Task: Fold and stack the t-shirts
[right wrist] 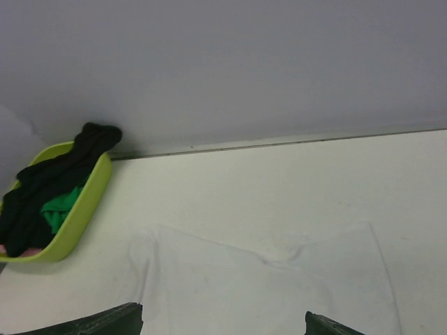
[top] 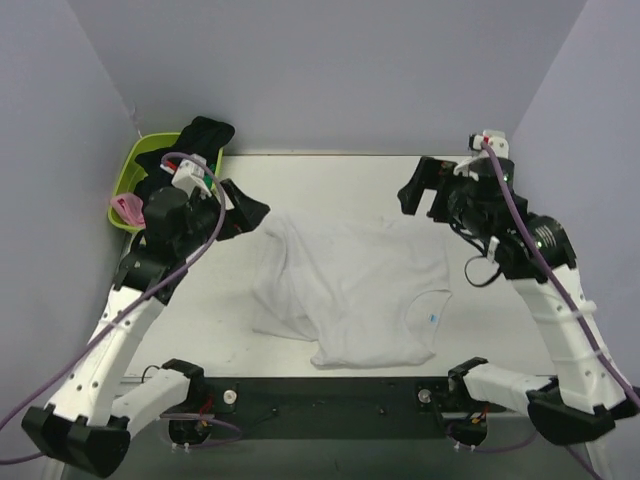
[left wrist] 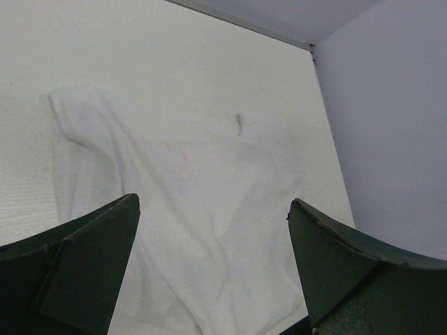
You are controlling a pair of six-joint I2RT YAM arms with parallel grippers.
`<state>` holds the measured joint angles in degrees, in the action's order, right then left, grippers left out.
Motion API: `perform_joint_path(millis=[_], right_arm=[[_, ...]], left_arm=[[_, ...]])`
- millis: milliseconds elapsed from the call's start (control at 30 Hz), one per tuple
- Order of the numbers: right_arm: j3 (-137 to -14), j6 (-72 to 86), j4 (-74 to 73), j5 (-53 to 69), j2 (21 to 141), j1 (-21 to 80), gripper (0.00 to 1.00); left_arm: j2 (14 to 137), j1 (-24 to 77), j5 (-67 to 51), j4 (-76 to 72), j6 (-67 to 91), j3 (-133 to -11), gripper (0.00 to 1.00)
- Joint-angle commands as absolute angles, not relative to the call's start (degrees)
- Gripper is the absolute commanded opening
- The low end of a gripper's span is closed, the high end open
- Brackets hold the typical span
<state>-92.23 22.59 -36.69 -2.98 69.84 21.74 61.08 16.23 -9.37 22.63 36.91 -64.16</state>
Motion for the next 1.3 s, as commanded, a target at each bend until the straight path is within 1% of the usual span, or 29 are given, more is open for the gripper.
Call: perform_joint_path(millis=[0, 67, 100, 167, 200, 267, 367, 400, 467, 633, 733, 800, 867, 900, 1100, 1267], right_arm=[[-79.94, 26.18, -34.28, -5.19, 60.66, 28.12, 1.0], [-75.43, 28.55, -33.58, -4.31, 57.5, 29.79, 1.0], [-71.15, 29.35, -33.57, -4.48, 56.7, 31.54, 1.0], [-67.17, 30.14, -32.79, -5.09, 54.68, 33.91, 1.0], [-65.5, 30.93, -32.78, -6.75, 54.41, 36.27, 1.0], [-61.45, 32.07, -32.96, -7.82, 54.32, 37.87, 1.0], [-56.61, 34.97, -32.87, -7.47, 54.84, 41.21, 0.99], [-55.47, 35.5, -32.78, -7.64, 55.1, 42.0, 0.96], [-52.49, 37.61, -32.87, -8.61, 55.98, 44.64, 0.95], [-47.64, 41.22, -32.87, -10.89, 59.32, 46.05, 0.9], [-47.02, 43.06, -33.31, -16.42, 60.81, 45.88, 0.9], [-47.72, 43.59, -33.57, -19.5, 61.43, 43.52, 0.91], [-48.51, 43.25, -33.66, -18.64, 62.4, 39.57, 0.92], [-49.39, 41.94, -33.4, -16.72, 62.84, 35.37, 0.92], [-55.54, 37.8, -32.17, -14.6, 69.86, 26.64, 0.92], [-63.43, 36.39, -30.59, -10.55, 80.05, 19.79, 0.92]], left_arm=[[54.15, 21.87, -8.97, 25.04, 38.23, -56.62, 0.97], [51.87, 25.99, -7.3, 25.92, 40.42, -50.73, 0.97], [51.42, 27.41, -3.99, 27.15, 40.95, -49.15, 0.97], [50.63, 30.74, -0.46, 27.95, 42.53, -44.94, 0.98], [50.71, 31.28, 1.21, 27.95, 42.89, -43.87, 0.97], [52.2, 31.99, 1.15, 27.43, 43.94, -40.97, 0.97], [55.97, 34.09, 1.93, 26.46, 45.0, -39.64, 0.95], [56.94, 36.02, 2.98, 26.19, 45.35, -39.2, 0.94], [59.14, 37.78, 5.0, 25.58, 45.88, -38.76, 0.93], [64.68, 40.34, 6.94, 23.12, 45.88, -40.25, 0.91], [68.19, 40.43, 7.99, 21.89, 44.74, -43.75, 0.9], [70.66, 40.25, 10.36, 22.94, 42.99, -47.01, 0.9], [73.46, 39.56, 12.9, 24.25, 41.58, -52.34, 0.89], [74.69, 38.94, 12.83, 24.61, 40.44, -54.12, 0.9], [84.36, 32.18, 8.62, 23.56, 37.71, -66.08, 0.89], [94.73, 27.16, 4.84, 24.43, 35.95, -74.69, 0.89]])
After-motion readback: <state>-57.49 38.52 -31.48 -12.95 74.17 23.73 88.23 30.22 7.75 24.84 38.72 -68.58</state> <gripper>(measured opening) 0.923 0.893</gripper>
